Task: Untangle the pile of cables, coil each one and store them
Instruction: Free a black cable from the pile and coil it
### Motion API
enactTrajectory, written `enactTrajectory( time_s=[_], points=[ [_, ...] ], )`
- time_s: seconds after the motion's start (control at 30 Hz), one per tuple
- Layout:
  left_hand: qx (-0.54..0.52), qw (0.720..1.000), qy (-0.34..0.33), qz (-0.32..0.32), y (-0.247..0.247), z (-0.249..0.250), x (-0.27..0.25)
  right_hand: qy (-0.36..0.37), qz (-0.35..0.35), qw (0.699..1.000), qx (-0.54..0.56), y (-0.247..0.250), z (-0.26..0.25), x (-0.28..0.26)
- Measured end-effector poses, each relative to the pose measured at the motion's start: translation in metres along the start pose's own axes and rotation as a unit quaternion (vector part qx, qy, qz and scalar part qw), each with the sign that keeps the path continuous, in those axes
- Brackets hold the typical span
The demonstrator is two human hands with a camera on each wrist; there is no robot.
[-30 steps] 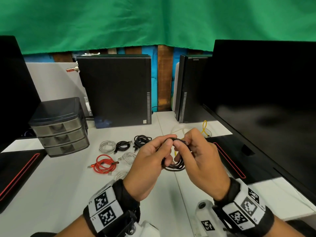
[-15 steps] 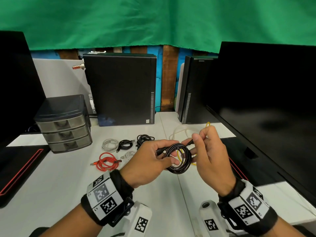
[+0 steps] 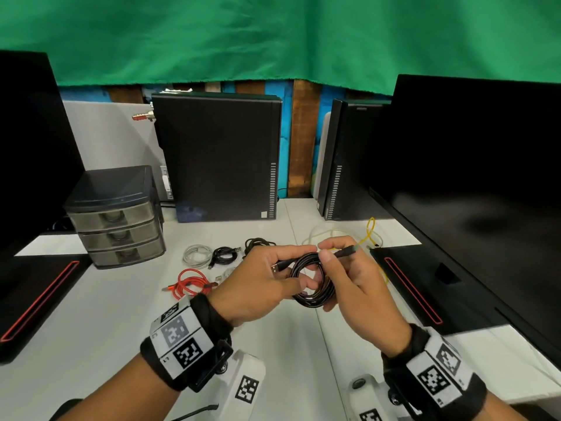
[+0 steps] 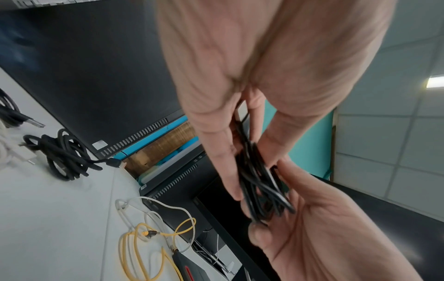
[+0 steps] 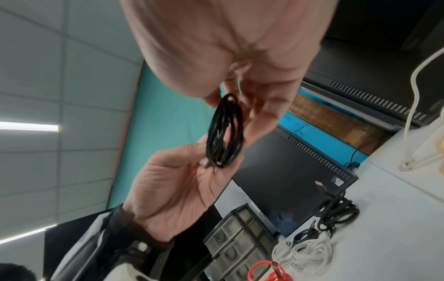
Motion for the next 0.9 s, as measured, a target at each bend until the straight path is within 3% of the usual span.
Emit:
enactTrajectory(
  time_s=[0.2,0.47,0.6,0.9],
  points=[
    [-0.023,0.998,0.046,-0.019,-0.001,-0.001,0.001,0.073,0.040,0.996,-0.044,0.005,0.005,0.003],
    [-0.065,0.994,0.093,-0.007,0.011,-0.014,0.008,0.056,0.023,0.998,0.012,0.005,0.007,0.004],
    [-0.114,0.987,0.105,-0.043,0.002,-0.016,0.005,0.043,-0.006,0.999,0.030,-0.001,0.012,0.000],
    [-0.315,0.933,0.163,-0.064,-0.022,-0.021,0.004,0.030,0.036,0.998,0.034,-0.004,0.015,-0.002]
  ],
)
Point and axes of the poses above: each hand's wrist, its own x-axis towards the middle knuckle, its own y-axis out of the back of the hand, z = x × y, the point moved 2 cm from there along x, towards the middle knuckle, and after that the axes turned 7 degrees about y, right-handed, at the moved point
